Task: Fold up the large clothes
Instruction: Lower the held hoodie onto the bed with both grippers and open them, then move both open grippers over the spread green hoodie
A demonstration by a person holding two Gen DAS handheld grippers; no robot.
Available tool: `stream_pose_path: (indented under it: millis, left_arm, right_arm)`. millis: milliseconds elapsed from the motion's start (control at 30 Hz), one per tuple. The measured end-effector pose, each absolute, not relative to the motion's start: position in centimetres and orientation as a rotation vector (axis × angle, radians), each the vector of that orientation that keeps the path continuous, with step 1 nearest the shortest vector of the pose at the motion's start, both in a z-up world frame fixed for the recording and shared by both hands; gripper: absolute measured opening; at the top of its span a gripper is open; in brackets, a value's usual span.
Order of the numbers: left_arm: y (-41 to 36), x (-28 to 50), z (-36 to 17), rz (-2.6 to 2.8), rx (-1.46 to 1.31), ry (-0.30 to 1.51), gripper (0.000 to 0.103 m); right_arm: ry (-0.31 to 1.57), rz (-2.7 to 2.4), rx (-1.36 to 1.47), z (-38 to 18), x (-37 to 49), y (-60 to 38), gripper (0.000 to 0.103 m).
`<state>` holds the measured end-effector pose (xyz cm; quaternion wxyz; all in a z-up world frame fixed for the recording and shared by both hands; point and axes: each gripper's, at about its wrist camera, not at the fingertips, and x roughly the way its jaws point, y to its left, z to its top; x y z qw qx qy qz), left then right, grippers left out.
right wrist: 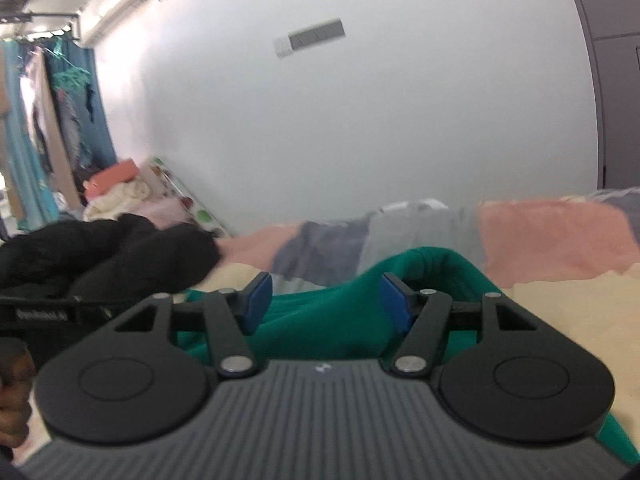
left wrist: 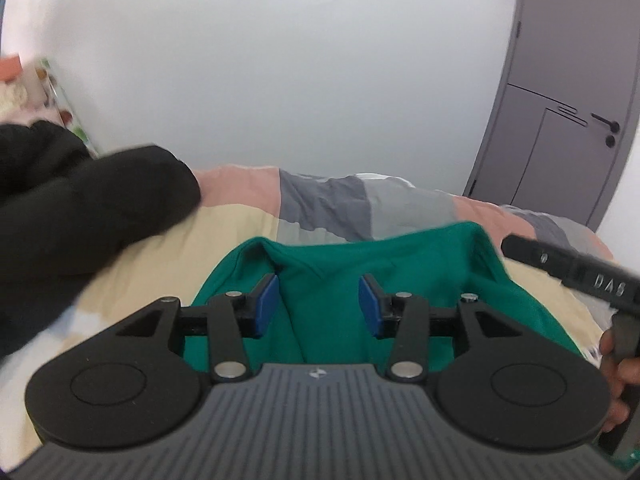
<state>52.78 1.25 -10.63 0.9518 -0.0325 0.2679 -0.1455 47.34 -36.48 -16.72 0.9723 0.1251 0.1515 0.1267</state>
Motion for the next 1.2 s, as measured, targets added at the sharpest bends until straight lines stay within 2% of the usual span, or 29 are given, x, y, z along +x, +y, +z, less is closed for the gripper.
stream_pose_path:
  millis: [233,500,567,733,800,833,1000,1200]
  left_arm:
    - [2.5,40.5,-8.0,-0.286,-0.124,0.547,0.050]
    - [6.3,31.9,-10.1,-0.198,-0.117,0.662,0.051]
    - [7.8,30.9,-11.3,-0.158,-0.126,0.685,0.056]
    - [10.6,30.0,-14.2,-0.111,-0.179,0.755,0.057]
    - [10.7,29.9,-15.2,-0.091,-0.164,0.786,0.058]
    - [10.7,30.1,-15.7,-0.087,-0.157,0.801,0.058]
    - [10.2,30.9,-18.3,-0.079,-0.103,0.883,0.062]
    - [9.5,30.9,-18.7,-0.139,-0.083,0.907,0.072]
  right_arm:
    - [0.314,0.256,0.225,-13.6,35.4,-35.9,0.063]
    - [0.457,0.143,0.172,-15.1,26.7,-38.4,0.063]
    - [0.483,0.104,0.169,-16.0,24.9,-39.4,0.063]
    - [0.613,0.031,0.229,-19.0,23.3,-41.5,0.064]
    - [0.652,-0.009,0.226,-19.9,23.2,-41.7,0.075]
    - [0.651,-0.040,0.217,-20.1,23.2,-41.7,0.077]
    - [0.617,-0.248,0.145,-20.2,23.3,-43.3,0.077]
    - [0.657,-0.436,0.301,-21.0,22.7,-48.8,0.077]
